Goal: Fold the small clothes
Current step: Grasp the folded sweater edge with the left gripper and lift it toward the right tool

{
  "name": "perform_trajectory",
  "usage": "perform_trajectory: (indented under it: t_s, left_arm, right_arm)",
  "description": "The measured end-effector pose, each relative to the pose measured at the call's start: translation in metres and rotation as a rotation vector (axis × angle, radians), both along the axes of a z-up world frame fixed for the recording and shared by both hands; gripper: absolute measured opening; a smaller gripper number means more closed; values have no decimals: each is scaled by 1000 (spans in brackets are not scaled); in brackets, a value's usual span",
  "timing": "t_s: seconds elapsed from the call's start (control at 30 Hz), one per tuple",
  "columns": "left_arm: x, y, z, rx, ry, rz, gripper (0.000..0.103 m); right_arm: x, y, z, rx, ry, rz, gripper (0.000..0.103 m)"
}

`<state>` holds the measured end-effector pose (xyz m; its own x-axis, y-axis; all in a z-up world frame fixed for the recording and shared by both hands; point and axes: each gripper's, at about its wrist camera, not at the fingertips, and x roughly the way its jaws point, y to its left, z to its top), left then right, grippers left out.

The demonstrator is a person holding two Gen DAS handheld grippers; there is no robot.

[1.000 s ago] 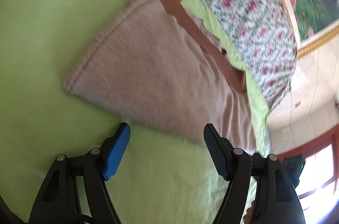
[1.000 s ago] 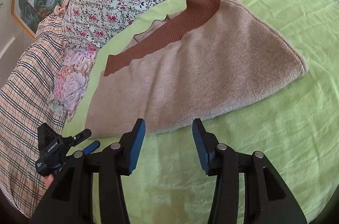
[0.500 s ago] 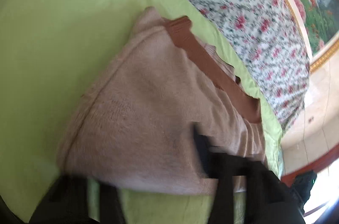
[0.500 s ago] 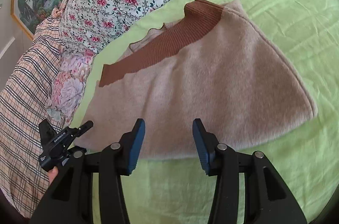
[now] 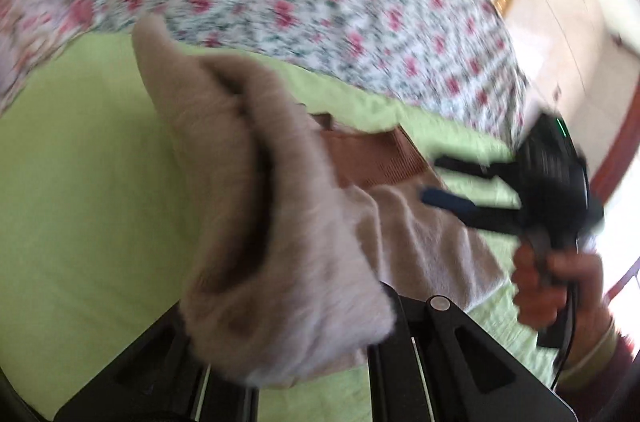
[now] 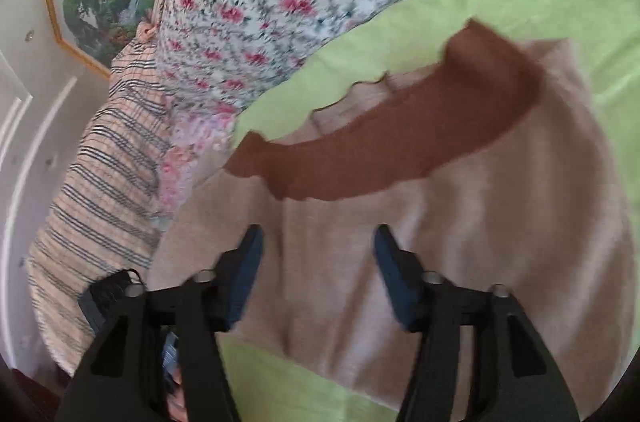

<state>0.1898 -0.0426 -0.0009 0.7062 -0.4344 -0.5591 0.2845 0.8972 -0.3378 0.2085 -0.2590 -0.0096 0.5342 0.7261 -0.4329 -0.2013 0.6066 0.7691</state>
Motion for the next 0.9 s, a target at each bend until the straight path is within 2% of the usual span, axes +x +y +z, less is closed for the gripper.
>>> perform_trajectory:
  t_s: [0.03,0.13,0.3,0.4,0.5,0.53,0.57,0.6,0.77,0.9]
  left_arm:
    - [3,-8,-3,13,4,-15,7]
    - [11,-27,-13,67,18,-44,7]
    - [22,-48,-24,151,29,-80,7]
    - [25,-56,-28,178,29,-93,7]
    - [25,-64,-29,192,20,-101,7]
    - [24,-63,-31,191,21,-103,7]
    - [23,-63,-31,191,21,-105,7]
    - [23,-64,-31,193,20,-104,7]
    - [14,-70,-11,176,-14,-145,7]
    - [9,-98,3,122,-22,-216,7]
  right_arm:
    - [12,8,-1,8,13,23,79]
    - [42,37,-4,32,51,121,79]
    - [66,65,6,50,5,214,80]
    - [73,63,7,88,-8,202,81]
    - [80,67,2,5,20,191,81]
    - [83,69,-2,-29,42,191,73]
    - [85,69,-5,-65,59,191,58]
    - [86,68,-7,-96,66,179,20]
    - [64,38,14,-130,-38,120,17]
    - [43,-6,28,-196,-95,55,17]
